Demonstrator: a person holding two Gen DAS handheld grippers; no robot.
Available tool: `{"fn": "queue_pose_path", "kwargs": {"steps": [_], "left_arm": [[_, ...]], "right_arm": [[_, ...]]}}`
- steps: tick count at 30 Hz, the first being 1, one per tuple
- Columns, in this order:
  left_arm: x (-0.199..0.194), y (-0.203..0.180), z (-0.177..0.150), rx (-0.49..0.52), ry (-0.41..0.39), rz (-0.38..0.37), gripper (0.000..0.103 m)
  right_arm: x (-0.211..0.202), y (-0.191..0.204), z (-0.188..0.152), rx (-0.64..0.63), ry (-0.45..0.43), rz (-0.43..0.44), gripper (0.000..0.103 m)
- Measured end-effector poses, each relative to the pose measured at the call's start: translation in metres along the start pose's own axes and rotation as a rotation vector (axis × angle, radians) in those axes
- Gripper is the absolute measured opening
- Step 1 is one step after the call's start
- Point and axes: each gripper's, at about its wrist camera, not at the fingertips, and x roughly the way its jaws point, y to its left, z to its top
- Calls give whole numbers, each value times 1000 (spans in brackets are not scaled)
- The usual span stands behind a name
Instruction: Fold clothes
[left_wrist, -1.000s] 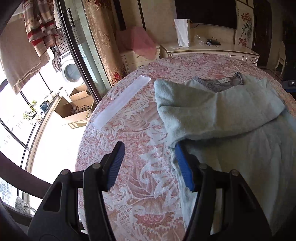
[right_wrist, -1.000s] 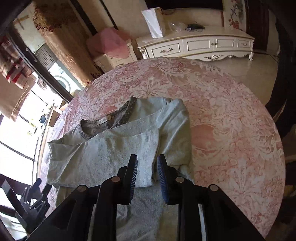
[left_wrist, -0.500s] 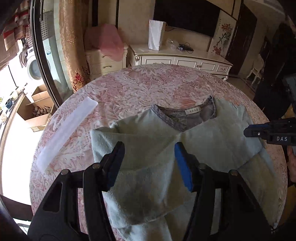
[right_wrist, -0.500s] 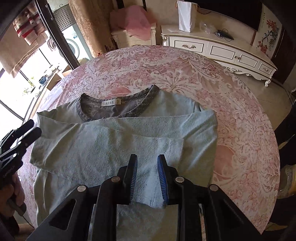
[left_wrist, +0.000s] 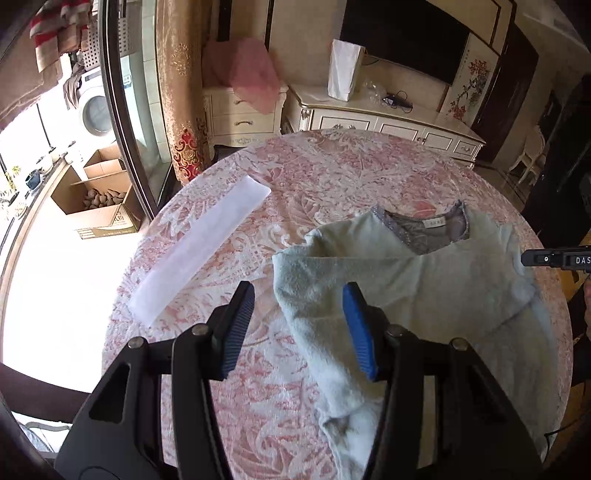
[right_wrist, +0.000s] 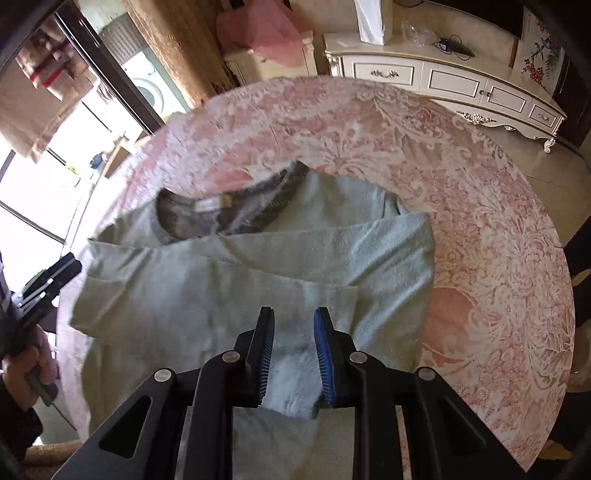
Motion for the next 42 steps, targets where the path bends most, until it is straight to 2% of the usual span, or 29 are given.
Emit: {"fn": "queue_pose_path", "kwargs": {"steps": [3, 5, 7, 9, 10, 14, 16, 20, 23, 26, 30, 31, 32, 33, 37, 42], "left_arm": [[-44, -1, -29, -22, 20, -9, 54], [-72, -3, -59, -52, 58, -16, 54], [-95, -8, -94, -74, 111, -21, 54], [-111, -16, -129, -75, 160, -11, 55], [-115, -18, -145, -85, 185, -6, 56], [-124, -25, -193, -126, 267, 6, 56], [-126, -27, -207, -147, 284, 7, 56], [-128, -26, -215, -191, 294, -1, 56], [-130, -24, -220, -217, 297, -11, 56], [-132, -20, -223, -276, 300, -53, 56], [-133, -16, -228, -345, 296, -86, 56], [-133, -16, -229, -345, 299, -86, 56], [-132, -17, -230, -338, 301, -85, 56], [-132, -18, -230, -333, 302, -86, 56], [-128, -18, -233, -352, 316, -120, 56], [-126, -19, -233, -352, 315, -125, 56]], "right_arm": [[-52, -5, -24, 20, -72, 71, 24], [-90, -13, -56, 31, -102, 94, 24], [-124, -25, -101, 50, -105, 121, 24], [-144, -34, -150, 38, -52, 94, 26], [-145, -38, -177, 29, 1, 76, 26], [-129, -46, -264, 54, 208, 11, 26], [-122, -42, -283, 81, 206, -4, 26], [-108, -14, -291, 47, 162, 2, 26], [-97, 2, -291, 2, 132, -55, 26], [-84, 7, -291, -11, 131, -141, 26], [-71, 7, -290, -1, 157, -172, 26], [-70, 6, -291, 0, 162, -173, 23], [-70, 5, -291, 3, 168, -186, 8], [-70, 3, -290, 2, 179, -196, 7], [-81, -14, -286, 43, 179, -145, 5], [-105, -47, -281, 123, 151, -119, 5]]}}
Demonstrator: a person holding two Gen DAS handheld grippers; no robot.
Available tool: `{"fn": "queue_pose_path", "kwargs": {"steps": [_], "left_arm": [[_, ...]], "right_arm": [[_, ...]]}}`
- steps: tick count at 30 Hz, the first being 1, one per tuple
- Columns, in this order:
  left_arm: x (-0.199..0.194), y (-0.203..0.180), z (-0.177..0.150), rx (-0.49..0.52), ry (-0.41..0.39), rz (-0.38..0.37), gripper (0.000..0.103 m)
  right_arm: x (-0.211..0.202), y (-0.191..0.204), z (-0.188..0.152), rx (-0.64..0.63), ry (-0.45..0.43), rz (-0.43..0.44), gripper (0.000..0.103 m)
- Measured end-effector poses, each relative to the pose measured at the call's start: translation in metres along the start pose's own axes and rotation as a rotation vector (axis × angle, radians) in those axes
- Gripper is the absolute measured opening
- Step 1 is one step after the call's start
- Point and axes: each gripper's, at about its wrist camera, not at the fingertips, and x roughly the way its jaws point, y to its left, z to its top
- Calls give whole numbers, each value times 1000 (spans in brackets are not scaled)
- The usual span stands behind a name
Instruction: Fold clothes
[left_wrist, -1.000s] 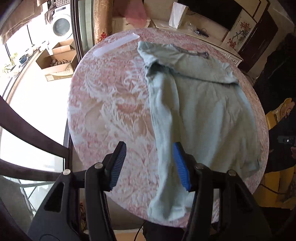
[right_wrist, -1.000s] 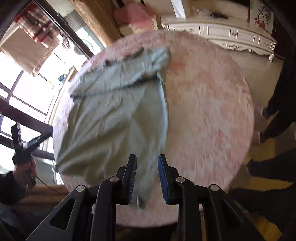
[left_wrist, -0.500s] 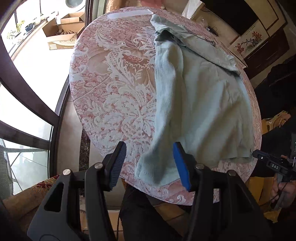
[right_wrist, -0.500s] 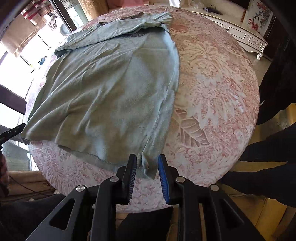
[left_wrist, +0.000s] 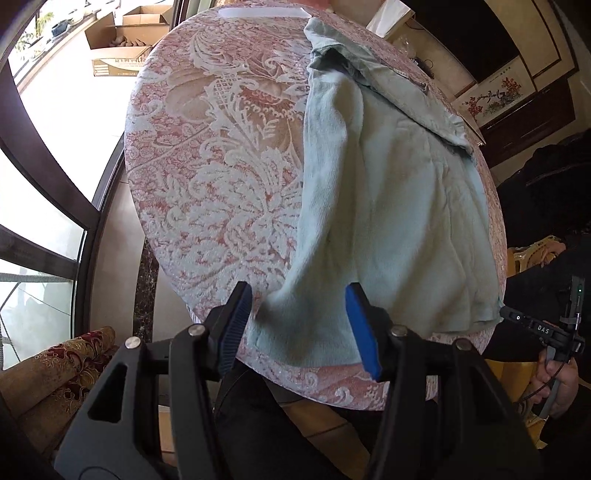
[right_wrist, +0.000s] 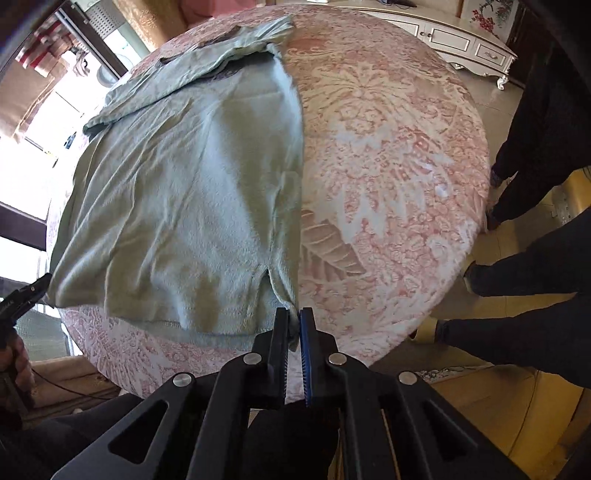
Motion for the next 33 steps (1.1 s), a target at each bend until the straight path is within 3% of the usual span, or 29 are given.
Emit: {"fn": "queue_pose_path", "kwargs": {"steps": [6, 8, 9, 11, 16, 19, 21, 24, 27, 28, 29, 31, 33], "left_arm": [[2, -2, 1, 36, 8, -27, 55], [6, -2, -1, 55, 23, -52, 34], [7, -2, -1, 57, 33, -57, 31], [10, 0, -1, 63, 52, -67, 7], [7, 6, 0, 44, 62, -94, 4], [1, 20, -1, -70, 47, -185, 4], [-3, 34, -3, -171, 38, -285, 4], [-5, 44, -7, -229, 58, -352, 4], [-5, 48, -7, -225, 71, -360, 4], [-4, 48, -6, -232, 75, -367, 4], [-2, 48, -5, -237, 81, -372, 4], [5, 45, 0, -238, 100, -375, 5], [10, 44, 2, -238, 112, -378, 5]], "right_arm": [[-5, -32, 8, 73, 4, 56, 5], [-3, -37, 8, 82, 16, 84, 5], [-2, -39, 8, 86, 23, 96, 6], [1, -36, 5, 74, 41, 103, 9], [0, -35, -10, 106, 53, 125, 12], [-9, -38, -12, 115, 33, 153, 25], [-12, -41, -8, 126, 20, 172, 27], [-18, -46, -4, 166, 4, 223, 27], [-23, -58, -4, 233, -1, 303, 28], [-23, -63, -4, 256, -1, 327, 32], [-22, -66, -3, 278, -3, 348, 46], [-18, -67, 4, 301, -29, 350, 61], [-15, -70, 5, 297, -25, 351, 66]]}}
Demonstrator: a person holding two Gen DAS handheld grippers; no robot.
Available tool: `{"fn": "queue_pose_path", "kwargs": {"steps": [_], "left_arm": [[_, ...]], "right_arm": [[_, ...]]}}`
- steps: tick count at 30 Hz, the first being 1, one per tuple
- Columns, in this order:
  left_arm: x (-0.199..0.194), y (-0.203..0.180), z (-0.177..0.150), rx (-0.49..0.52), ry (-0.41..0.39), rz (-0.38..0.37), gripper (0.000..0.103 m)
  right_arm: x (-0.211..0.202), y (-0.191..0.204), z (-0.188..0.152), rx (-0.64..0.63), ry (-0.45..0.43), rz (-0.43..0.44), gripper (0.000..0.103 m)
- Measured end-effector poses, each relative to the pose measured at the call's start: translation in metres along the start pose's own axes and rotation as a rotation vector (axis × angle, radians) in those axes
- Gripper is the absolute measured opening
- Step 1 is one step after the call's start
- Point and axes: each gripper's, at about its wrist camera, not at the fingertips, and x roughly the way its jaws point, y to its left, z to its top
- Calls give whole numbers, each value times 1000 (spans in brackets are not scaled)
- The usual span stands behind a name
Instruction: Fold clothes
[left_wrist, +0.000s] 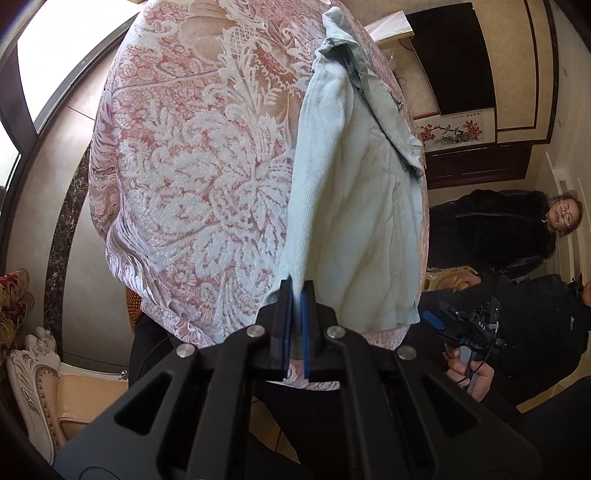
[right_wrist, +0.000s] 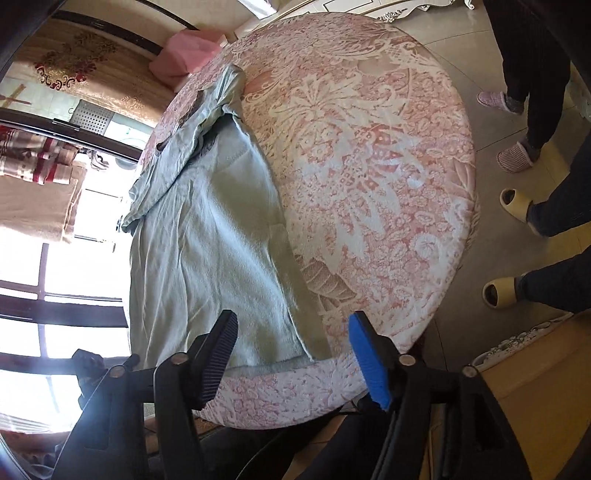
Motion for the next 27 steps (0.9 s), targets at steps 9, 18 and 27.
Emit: {"fn": "queue_pose_path", "kwargs": {"steps": [9, 18, 27], "left_arm": [[10, 3, 4, -15, 11, 13, 5], [10, 3, 1, 10, 9, -2, 5], [9, -13, 1, 91, 29, 44, 3]], "right_arm": [[32, 11, 6, -101, 67, -59, 65], [55, 43, -6, -261, 72, -177, 48], [63, 37, -4, -242, 93, -222, 3]]}}
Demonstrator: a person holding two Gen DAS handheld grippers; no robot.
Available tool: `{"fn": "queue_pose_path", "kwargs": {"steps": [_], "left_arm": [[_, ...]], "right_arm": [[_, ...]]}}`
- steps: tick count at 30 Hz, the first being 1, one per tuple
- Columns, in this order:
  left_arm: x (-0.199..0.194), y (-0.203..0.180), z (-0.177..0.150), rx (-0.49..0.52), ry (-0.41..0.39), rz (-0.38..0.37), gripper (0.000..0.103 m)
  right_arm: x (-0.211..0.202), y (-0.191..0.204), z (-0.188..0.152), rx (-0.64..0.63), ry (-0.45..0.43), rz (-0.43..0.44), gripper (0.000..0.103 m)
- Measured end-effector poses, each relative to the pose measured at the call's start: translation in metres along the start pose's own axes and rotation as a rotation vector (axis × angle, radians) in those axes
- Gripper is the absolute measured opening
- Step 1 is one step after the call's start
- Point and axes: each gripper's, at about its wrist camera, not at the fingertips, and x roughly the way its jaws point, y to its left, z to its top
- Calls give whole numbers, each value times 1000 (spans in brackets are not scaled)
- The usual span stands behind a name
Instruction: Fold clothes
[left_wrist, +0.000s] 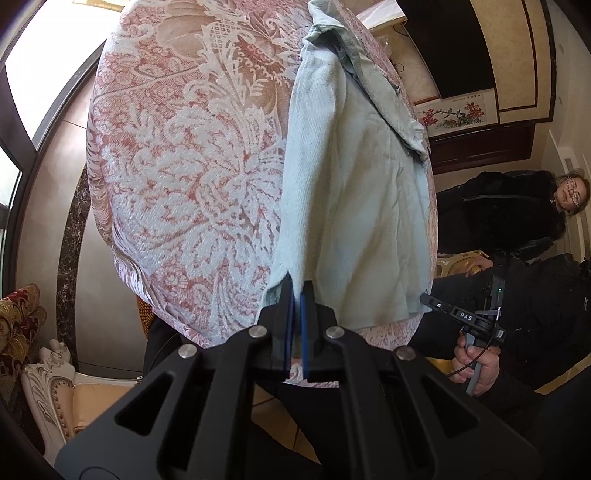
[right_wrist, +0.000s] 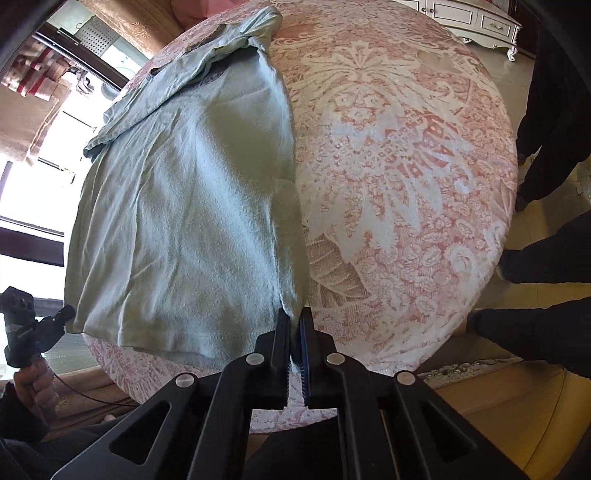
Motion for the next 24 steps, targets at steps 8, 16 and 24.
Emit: {"fn": "queue_pose_path", "kwargs": {"steps": [8, 16, 24], "left_arm": [[-6, 0, 3, 8, 10, 69, 3], [-18, 3, 5, -74, 27, 56, 3], [-43, -6, 26, -158, 39, -25, 3]], "right_arm": [[-10, 5, 5, -20, -2, 32, 3], [-11, 1, 15, 53, 29, 88, 3], [-46, -6, 34, 159, 66, 230, 3]]}}
